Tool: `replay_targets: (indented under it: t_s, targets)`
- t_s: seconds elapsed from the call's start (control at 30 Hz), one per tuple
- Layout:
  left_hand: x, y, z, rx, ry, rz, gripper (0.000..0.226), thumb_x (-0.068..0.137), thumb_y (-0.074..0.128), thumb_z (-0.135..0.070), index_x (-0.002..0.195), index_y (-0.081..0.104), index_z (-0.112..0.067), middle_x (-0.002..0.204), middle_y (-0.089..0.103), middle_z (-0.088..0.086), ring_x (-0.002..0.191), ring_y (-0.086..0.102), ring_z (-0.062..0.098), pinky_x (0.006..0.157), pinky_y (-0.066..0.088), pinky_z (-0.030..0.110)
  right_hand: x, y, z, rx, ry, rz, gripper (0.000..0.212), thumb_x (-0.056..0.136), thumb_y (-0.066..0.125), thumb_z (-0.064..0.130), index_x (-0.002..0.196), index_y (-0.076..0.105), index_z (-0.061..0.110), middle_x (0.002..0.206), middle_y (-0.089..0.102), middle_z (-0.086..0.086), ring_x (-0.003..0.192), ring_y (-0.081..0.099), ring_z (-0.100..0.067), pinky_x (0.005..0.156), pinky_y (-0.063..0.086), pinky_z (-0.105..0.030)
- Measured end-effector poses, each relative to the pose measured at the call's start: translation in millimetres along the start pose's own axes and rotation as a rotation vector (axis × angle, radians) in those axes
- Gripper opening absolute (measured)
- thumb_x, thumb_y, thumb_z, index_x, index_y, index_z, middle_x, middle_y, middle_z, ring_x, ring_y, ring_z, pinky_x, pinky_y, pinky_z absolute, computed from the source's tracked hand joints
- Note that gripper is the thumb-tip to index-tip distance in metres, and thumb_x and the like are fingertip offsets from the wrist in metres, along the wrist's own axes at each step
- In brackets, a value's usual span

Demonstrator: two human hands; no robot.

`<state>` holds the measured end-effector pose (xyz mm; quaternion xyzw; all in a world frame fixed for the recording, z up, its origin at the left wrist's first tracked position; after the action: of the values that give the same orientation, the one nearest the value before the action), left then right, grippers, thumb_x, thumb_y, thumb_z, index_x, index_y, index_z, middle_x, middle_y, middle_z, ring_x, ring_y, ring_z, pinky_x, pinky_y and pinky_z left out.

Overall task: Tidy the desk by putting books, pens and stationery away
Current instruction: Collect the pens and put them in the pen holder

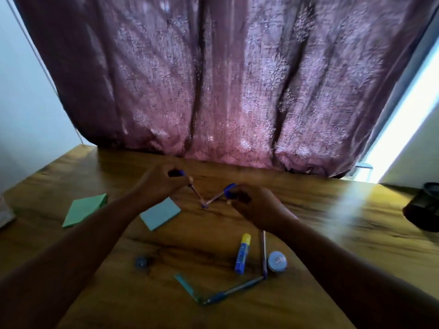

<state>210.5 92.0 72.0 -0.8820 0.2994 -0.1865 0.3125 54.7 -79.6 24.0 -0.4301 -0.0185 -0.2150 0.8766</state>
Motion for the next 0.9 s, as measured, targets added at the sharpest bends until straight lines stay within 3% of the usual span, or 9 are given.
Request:
replay_targets:
  t_s: [0.13, 0.2, 0.33, 0.47, 0.57, 0.7, 0.9]
  targets:
    - [31.3, 52.0, -99.4, -0.531, 0.013, 0.124, 0.014, 0.085, 0.067, -0.017, 0.072, 0.069, -0.012, 0.055, 0.054, 0.004, 0.048, 0.045, 0.011, 0.045, 0.036, 0.018, -21.5, -114.3, -27.8, 0.497, 0.152, -0.326, 0.023, 0.079, 0.071, 0.008, 0.091, 0.064, 0.026, 0.069, 0.067, 0.006, 0.067, 0.060, -0.013, 0.067, 0.047, -0.030]
    - [46.9, 94.0, -154.8, -0.708, 0.035, 0.192, 0.007, 0.086, 0.065, -0.016, 0.081, 0.068, -0.012, 0.063, 0.059, 0.006, 0.049, 0.051, 0.009, 0.050, 0.041, 0.016, -45.5, -177.2, -52.4, 0.686, 0.195, -0.494, 0.029, 0.082, 0.066, 0.000, 0.098, 0.061, 0.025, 0.066, 0.066, -0.001, 0.059, 0.061, -0.018, 0.059, 0.052, -0.030]
    - [62.6, 188.7, -260.8, -0.885, 0.099, 0.375, 0.005, 0.085, 0.068, -0.023, 0.082, 0.064, -0.021, 0.078, 0.070, -0.002, 0.072, 0.066, 0.009, 0.066, 0.051, 0.020, -104.2, -289.3, -104.9, 0.629, 0.238, -0.816, 0.025, 0.083, 0.067, 0.003, 0.103, 0.063, 0.016, 0.067, 0.067, -0.004, 0.055, 0.062, -0.015, 0.059, 0.056, -0.029]
    - [63.2, 282.9, -346.0, -0.931, 0.146, 0.484, 0.005, 0.085, 0.070, -0.021, 0.081, 0.066, -0.019, 0.069, 0.069, -0.005, 0.069, 0.065, 0.010, 0.066, 0.048, 0.019, -147.3, -357.1, -167.1, 0.477, 0.329, -1.024, 0.027, 0.084, 0.066, 0.006, 0.110, 0.063, 0.012, 0.073, 0.066, -0.005, 0.060, 0.062, -0.018, 0.069, 0.058, -0.038]
    - [63.7, 349.1, -385.9, -0.919, 0.161, 0.524, 0.005, 0.083, 0.071, -0.014, 0.082, 0.066, -0.016, 0.065, 0.068, -0.002, 0.060, 0.064, 0.008, 0.060, 0.048, 0.019, -164.9, -382.2, -212.1, 0.387, 0.401, -1.080, 0.027, 0.081, 0.069, 0.011, 0.107, 0.066, 0.018, 0.081, 0.070, -0.012, 0.064, 0.065, -0.020, 0.074, 0.059, -0.045]
    - [69.6, 418.2, -406.9, -0.811, 0.136, 0.561, 0.005, 0.082, 0.073, -0.015, 0.083, 0.068, -0.016, 0.073, 0.067, 0.004, 0.063, 0.063, 0.010, 0.063, 0.049, 0.022, -171.5, -384.8, -264.9, 0.254, 0.455, -1.049, 0.026, 0.074, 0.069, 0.029, 0.098, 0.065, 0.039, 0.077, 0.071, -0.002, 0.070, 0.070, -0.022, 0.074, 0.058, -0.048]
    - [75.0, 480.1, -391.2, -0.524, 0.145, 0.590, 0.008, 0.079, 0.076, -0.018, 0.083, 0.070, -0.015, 0.071, 0.066, 0.007, 0.066, 0.058, 0.018, 0.064, 0.045, 0.029, -173.6, -345.7, -314.7, 0.173, 0.514, -0.904, 0.028, 0.081, 0.069, 0.022, 0.108, 0.066, 0.030, 0.087, 0.070, 0.004, 0.078, 0.067, -0.013, 0.077, 0.058, -0.037]
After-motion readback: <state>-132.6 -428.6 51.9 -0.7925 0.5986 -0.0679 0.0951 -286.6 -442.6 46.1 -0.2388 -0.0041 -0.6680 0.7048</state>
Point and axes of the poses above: each hand's wrist, its own x-axis towards the middle knuckle, its own y-axis out of the palm, z = x × y, the point moved 4 cm from there along x, towards the middle knuckle
